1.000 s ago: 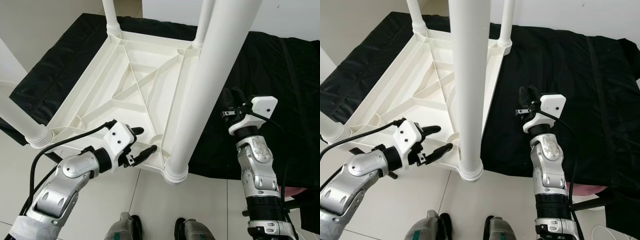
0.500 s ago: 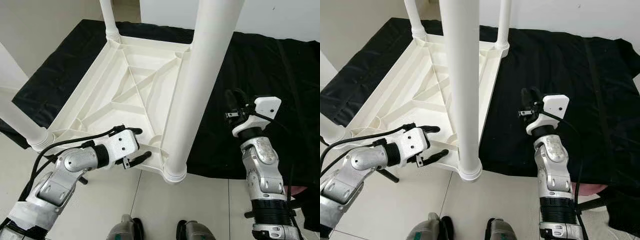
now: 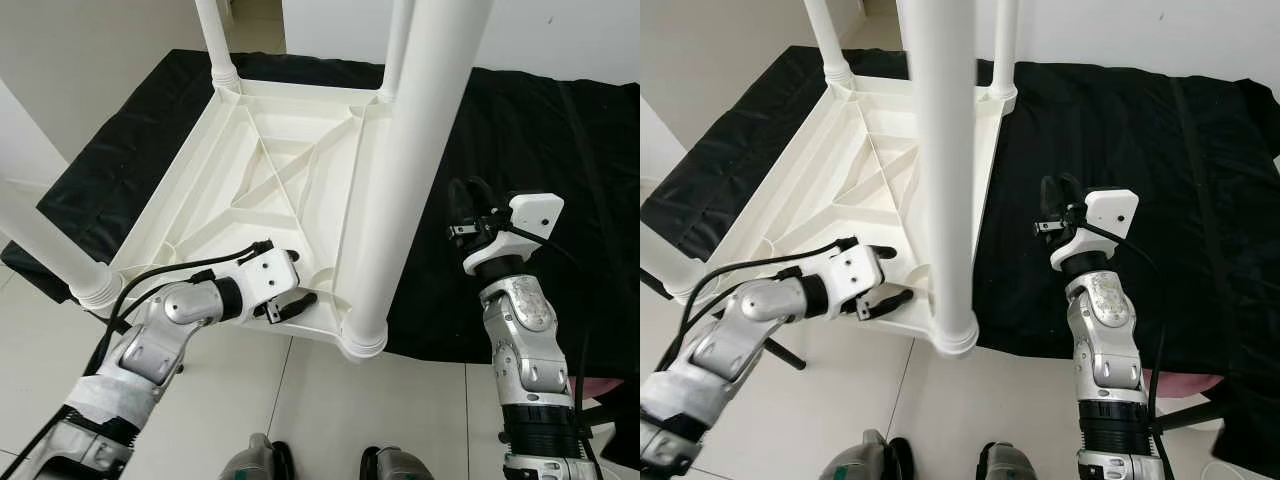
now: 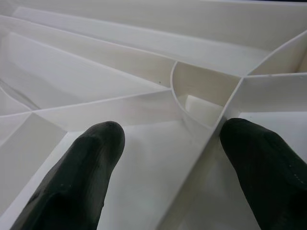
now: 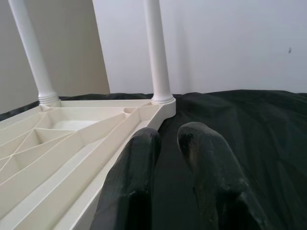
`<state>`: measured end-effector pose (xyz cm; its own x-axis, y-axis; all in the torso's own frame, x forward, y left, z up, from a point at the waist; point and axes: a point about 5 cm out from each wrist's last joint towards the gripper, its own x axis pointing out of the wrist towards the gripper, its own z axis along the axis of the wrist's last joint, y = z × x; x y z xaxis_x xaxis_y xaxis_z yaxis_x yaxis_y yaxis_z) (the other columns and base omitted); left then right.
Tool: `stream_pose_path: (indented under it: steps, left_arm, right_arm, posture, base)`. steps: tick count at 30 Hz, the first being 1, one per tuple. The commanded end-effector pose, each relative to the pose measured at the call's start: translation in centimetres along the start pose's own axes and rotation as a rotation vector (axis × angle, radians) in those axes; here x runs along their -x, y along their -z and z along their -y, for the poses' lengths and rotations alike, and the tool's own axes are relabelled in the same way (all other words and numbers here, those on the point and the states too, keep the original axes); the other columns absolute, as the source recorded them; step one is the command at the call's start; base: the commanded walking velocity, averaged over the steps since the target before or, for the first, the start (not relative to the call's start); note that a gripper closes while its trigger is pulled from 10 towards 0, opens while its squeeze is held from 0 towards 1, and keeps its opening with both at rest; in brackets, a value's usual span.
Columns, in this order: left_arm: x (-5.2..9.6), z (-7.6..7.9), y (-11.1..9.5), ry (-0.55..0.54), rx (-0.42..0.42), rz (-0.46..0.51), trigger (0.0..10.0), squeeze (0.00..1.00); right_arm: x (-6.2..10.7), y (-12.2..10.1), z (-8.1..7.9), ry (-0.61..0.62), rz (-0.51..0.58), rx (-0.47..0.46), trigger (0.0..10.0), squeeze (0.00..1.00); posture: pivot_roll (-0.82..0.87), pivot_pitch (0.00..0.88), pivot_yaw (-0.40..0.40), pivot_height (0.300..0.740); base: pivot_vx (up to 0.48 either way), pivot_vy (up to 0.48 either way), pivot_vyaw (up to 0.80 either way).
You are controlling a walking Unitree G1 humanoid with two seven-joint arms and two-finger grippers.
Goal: Building children table
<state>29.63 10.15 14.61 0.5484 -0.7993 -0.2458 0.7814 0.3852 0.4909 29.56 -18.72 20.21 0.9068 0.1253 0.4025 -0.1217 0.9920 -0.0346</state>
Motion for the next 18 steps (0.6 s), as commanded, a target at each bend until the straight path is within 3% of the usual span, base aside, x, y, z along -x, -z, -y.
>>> stream_pose_path:
  steps: [1, 5, 6, 13, 18]
  left_arm:
    - [-0.1, -0.3, 1.3, -0.169, 0.05, -0.055, 10.0, 0.0]
    - [-1.0, -0.8, 1.1, -0.247, 0.09, -0.034, 10.0, 0.0]
    - [-1.4, -1.5, 0.8, -0.298, 0.132, -0.012, 10.0, 0.0]
    - [-2.3, -2.8, 0.3, -0.362, 0.155, 0.016, 10.0, 0.0]
    - [-3.1, -3.7, 0.2, -0.41, 0.175, 0.018, 10.0, 0.0]
  right_arm:
    - [0.3, 0.1, -0.2, 0.004, -0.008, -0.008, 10.0, 0.0]
    - [0.4, -0.1, -0.1, 0.009, -0.005, -0.01, 10.0, 0.0]
    - [0.5, -0.2, -0.1, 0.011, -0.004, -0.007, 10.0, 0.0]
    - [1.1, -0.7, 1.3, 0.104, 0.011, 0.044, 10.0, 0.0]
    - [3.5, -0.3, 1.6, 0.106, -0.04, 0.014, 10.0, 0.0]
  posture:
    - [-0.11, 0.111, 0.085, 0.74]
    - [-0.12, 0.109, 0.087, 0.74]
    - [-0.13, 0.108, 0.088, 0.74]
    - [-0.15, 0.112, 0.094, 0.74]
    - [-0.17, 0.127, 0.103, 0.74]
  base:
    - [0.0, 0.0, 0.0]
    - [0.0, 0.0, 0.0]
    - [0.0, 0.0, 0.0]
    - [0.0, 0.0, 0.0]
    - [0.0, 0.0, 0.0]
